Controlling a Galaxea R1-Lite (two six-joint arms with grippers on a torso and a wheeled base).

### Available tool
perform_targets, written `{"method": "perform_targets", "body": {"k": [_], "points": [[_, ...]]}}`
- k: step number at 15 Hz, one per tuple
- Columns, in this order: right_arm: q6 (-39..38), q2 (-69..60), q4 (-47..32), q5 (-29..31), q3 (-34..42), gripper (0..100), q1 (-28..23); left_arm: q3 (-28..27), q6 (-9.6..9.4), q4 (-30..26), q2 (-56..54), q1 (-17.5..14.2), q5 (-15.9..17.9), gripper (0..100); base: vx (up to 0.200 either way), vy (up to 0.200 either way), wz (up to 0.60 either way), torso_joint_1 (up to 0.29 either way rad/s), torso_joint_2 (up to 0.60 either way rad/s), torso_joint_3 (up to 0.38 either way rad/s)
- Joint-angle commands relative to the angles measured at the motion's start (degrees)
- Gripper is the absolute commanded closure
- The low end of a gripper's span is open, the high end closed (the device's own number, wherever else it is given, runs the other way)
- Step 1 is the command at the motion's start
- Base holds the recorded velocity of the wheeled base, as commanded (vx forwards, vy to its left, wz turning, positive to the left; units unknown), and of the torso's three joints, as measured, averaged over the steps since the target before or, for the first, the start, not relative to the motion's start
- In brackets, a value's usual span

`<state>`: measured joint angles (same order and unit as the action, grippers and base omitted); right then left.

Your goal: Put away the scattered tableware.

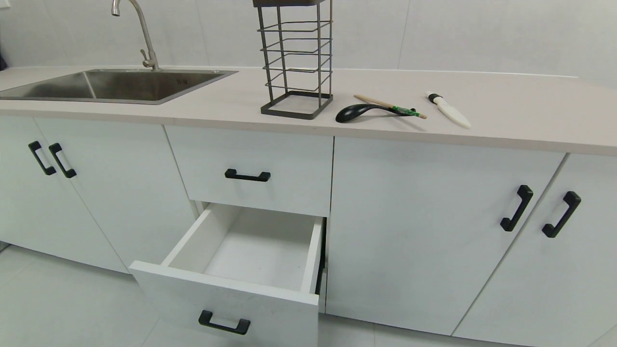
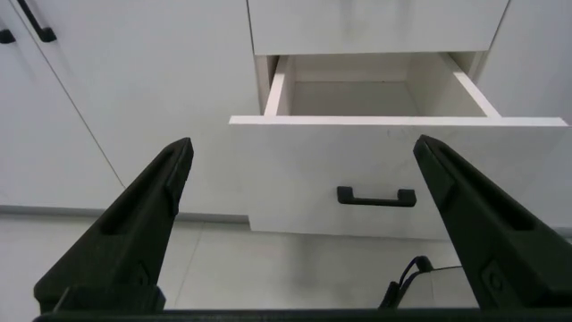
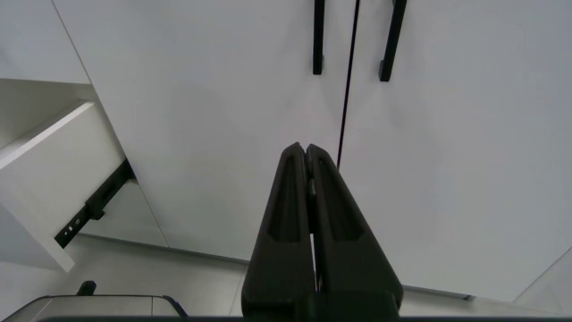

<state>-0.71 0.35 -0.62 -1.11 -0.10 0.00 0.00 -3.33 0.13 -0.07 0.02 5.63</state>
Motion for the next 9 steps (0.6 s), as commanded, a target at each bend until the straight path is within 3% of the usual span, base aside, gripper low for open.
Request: {"method": "perform_targets", "body": {"k": [1, 6, 9], "points": [[0.0, 0.09, 0.01, -0.03, 0.01, 100, 0.0, 0.0, 0.78, 0.13, 0.07, -0.02, -0.09, 0, 0.0, 0.0, 0.0, 0.056, -0.07, -0.032], [0.0, 0.09, 0.01, -0.03, 0.01, 100, 0.0, 0.0, 2.45, -0.05, 0.07, -0.02, -1.24, 0, 0.0, 0.0, 0.0, 0.194, -0.1, -0.089], [0.0, 0.09, 0.01, -0.03, 0.01, 100, 0.0, 0.0, 2.54, -0.05, 0.07, -0.02, -2.73, 0, 0.2, 0.0, 0.0, 0.046, -0.11, -0.056]]}}
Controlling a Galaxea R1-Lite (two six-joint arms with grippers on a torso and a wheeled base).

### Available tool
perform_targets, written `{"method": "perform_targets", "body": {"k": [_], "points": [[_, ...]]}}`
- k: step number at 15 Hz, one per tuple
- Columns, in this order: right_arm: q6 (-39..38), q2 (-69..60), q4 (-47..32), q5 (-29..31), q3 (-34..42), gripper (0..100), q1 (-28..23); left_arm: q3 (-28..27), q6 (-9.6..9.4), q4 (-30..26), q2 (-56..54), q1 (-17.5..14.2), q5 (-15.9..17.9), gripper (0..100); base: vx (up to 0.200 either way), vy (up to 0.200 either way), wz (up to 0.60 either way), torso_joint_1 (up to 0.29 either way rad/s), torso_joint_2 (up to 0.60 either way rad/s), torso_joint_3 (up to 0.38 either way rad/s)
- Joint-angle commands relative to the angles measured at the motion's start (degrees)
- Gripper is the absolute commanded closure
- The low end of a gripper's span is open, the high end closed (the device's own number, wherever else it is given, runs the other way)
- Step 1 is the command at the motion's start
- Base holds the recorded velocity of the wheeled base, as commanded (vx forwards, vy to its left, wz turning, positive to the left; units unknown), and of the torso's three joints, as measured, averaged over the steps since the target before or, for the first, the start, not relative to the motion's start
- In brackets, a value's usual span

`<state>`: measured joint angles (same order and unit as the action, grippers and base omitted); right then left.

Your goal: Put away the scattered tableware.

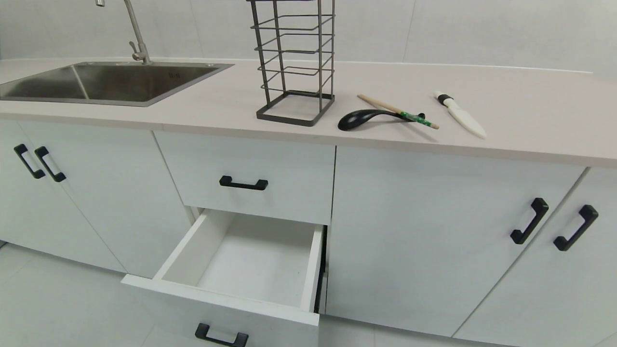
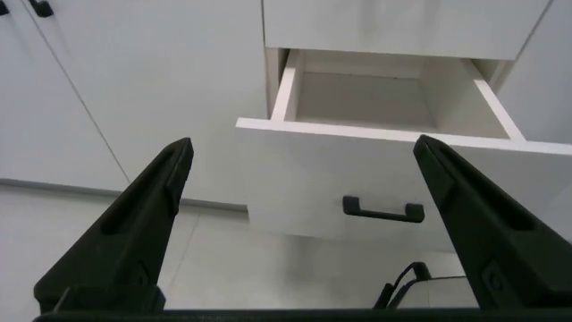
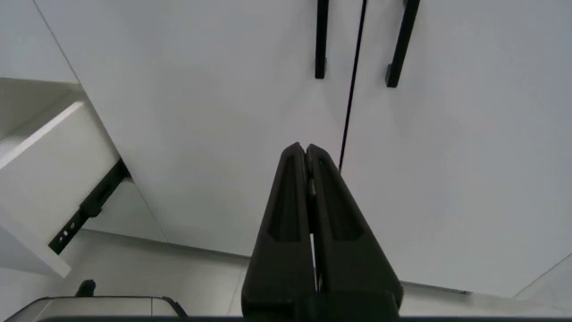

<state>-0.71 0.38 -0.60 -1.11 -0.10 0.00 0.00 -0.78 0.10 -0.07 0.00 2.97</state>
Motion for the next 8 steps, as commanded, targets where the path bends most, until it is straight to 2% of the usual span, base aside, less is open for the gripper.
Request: {"method": "perform_targets", "body": {"k": [1, 5, 8], "points": [[0.0, 0.06, -0.02, -0.03, 0.01, 100, 0.0, 0.0, 0.08, -0.01, 0.07, 0.0, -0.07, 0, 0.2, 0.0, 0.0, 0.007, -0.12, -0.027], [0.0, 0.06, -0.02, -0.03, 0.01, 100, 0.0, 0.0, -0.01, -0.01, 0.07, 0.0, -0.16, 0, 0.2, 0.0, 0.0, 0.006, -0.11, -0.034], [0.0, 0.06, -0.02, -0.03, 0.01, 100, 0.0, 0.0, -0.01, -0.01, 0.07, 0.0, -0.25, 0, 0.0, 0.0, 0.0, 0.006, -0.07, -0.003]]}}
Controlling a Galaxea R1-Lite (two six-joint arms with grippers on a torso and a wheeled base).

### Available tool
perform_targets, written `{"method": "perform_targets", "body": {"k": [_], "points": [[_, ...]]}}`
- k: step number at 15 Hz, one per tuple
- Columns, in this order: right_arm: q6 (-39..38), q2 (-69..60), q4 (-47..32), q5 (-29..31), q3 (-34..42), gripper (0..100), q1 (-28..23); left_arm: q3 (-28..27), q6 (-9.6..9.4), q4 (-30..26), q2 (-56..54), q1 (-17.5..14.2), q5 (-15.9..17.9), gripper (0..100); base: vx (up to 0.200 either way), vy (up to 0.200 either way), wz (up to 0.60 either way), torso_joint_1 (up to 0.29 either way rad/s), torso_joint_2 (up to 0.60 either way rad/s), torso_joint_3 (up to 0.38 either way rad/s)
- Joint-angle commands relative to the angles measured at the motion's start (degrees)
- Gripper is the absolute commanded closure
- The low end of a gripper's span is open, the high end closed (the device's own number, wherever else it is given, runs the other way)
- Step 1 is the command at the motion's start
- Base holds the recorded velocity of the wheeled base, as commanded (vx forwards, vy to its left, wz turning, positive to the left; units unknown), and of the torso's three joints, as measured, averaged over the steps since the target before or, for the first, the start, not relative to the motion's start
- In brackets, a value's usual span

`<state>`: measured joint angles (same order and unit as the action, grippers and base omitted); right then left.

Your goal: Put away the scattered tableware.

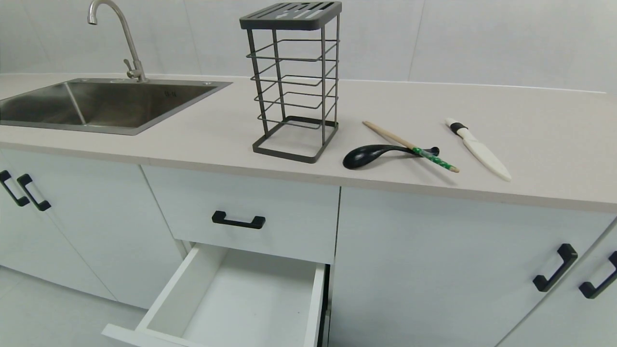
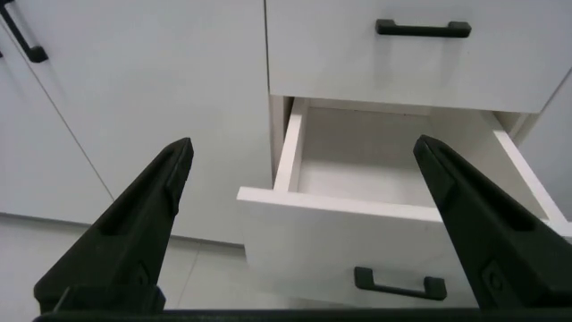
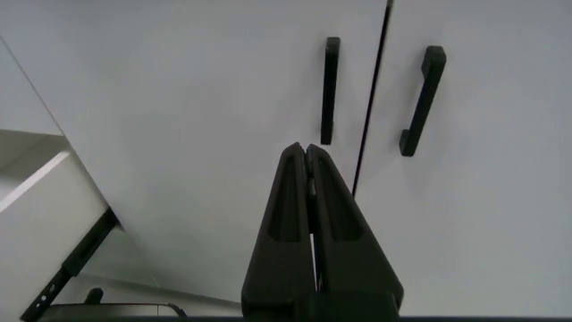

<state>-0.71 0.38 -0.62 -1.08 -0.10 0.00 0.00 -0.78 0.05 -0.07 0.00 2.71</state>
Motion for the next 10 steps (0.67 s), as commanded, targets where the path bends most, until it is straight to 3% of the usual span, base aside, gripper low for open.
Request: {"method": "perform_targets", "body": {"k": [1, 5, 10], "points": [[0.0, 0.06, 0.01, 0.03, -0.08, 100, 0.0, 0.0, -0.01, 0.04, 0.07, 0.0, 0.02, 0, 0.0, 0.0, 0.0, 0.0, 0.0, 0.0], [0.0, 0.06, 0.01, -0.06, 0.01, 100, 0.0, 0.0, -0.01, 0.04, 0.07, 0.0, 0.02, 0, 0.0, 0.0, 0.0, 0.012, -0.01, -0.007], [0.0, 0.06, 0.01, 0.03, 0.01, 100, 0.0, 0.0, 0.08, 0.04, 0.07, 0.0, -0.07, 0, 0.0, 0.0, 0.0, 0.211, -0.39, -0.16]]}}
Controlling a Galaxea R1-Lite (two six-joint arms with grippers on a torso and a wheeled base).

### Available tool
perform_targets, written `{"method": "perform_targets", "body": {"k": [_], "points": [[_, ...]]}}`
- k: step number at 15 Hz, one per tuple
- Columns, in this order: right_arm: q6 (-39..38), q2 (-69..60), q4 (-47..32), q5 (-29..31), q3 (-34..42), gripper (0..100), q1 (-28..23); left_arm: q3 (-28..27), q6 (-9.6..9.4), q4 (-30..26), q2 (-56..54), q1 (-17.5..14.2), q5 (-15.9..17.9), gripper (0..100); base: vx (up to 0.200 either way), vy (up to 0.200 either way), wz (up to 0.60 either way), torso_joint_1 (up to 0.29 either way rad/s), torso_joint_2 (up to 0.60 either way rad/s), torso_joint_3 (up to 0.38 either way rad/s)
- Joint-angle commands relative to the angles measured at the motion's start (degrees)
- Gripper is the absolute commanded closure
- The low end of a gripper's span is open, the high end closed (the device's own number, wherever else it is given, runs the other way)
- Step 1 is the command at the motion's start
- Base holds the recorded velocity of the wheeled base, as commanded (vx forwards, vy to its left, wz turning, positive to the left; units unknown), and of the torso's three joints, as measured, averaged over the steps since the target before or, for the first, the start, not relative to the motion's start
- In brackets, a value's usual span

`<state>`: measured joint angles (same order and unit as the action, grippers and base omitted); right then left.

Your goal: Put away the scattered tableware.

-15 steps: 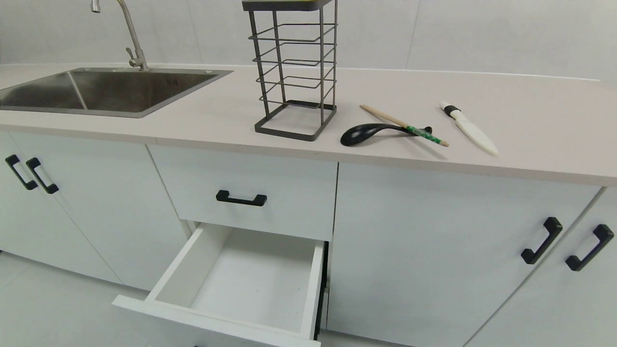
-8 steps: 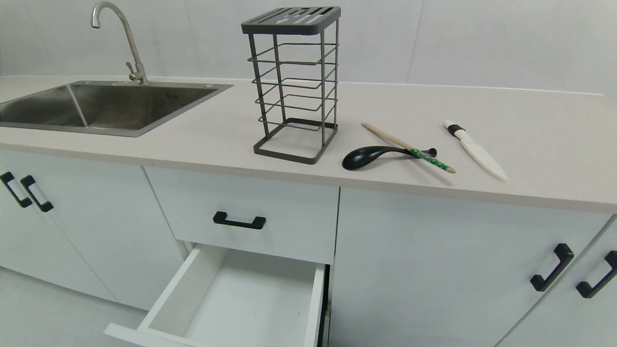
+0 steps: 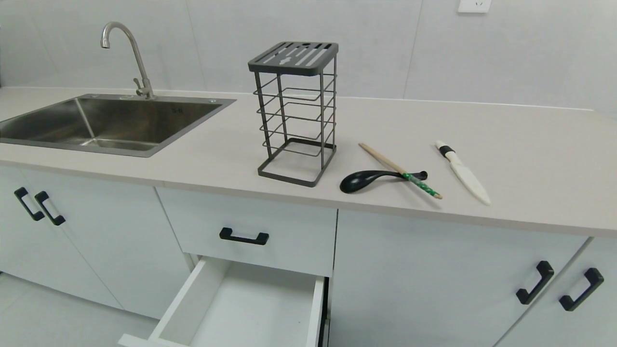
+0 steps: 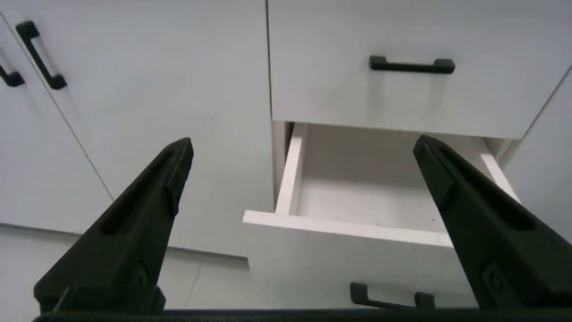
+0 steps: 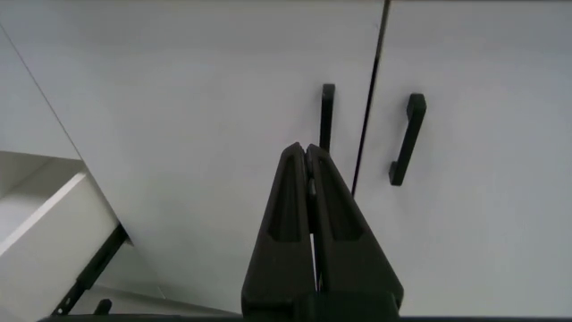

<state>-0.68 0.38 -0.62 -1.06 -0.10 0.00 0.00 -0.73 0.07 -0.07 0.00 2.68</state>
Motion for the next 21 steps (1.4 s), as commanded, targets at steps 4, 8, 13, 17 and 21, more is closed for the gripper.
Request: {"method": "perform_targets", "body": {"k": [4, 8, 13, 17, 21], "points": [[-0.02, 0.06, 0.01, -0.08, 0.01, 100, 0.0, 0.0, 0.03, 0.01, 0.07, 0.0, -0.05, 0, 0.0, 0.0, 0.0, 0.177, -0.47, -0.224], [0.07, 0.06, 0.01, 0.01, 0.01, 100, 0.0, 0.0, 0.03, 0.01, 0.07, 0.0, -0.05, 0, 0.0, 0.0, 0.0, 0.294, -0.49, -0.226], [0.07, 0.06, 0.01, 0.01, -0.08, 100, 0.0, 0.0, 0.03, 0.01, 0.07, 0.0, -0.05, 0, 0.0, 0.0, 0.12, 0.1, -0.11, -0.054], [0.07, 0.06, 0.01, 0.01, -0.08, 100, 0.0, 0.0, -0.06, 0.01, 0.07, 0.0, 0.04, 0, 0.0, 0.0, 0.0, 0.0, 0.0, 0.0], [0.07, 0.06, 0.01, 0.01, -0.08, 100, 0.0, 0.0, -0.06, 0.01, 0.07, 0.0, 0.22, 0, 0.0, 0.0, 0.0, 0.193, -0.36, -0.171]]}}
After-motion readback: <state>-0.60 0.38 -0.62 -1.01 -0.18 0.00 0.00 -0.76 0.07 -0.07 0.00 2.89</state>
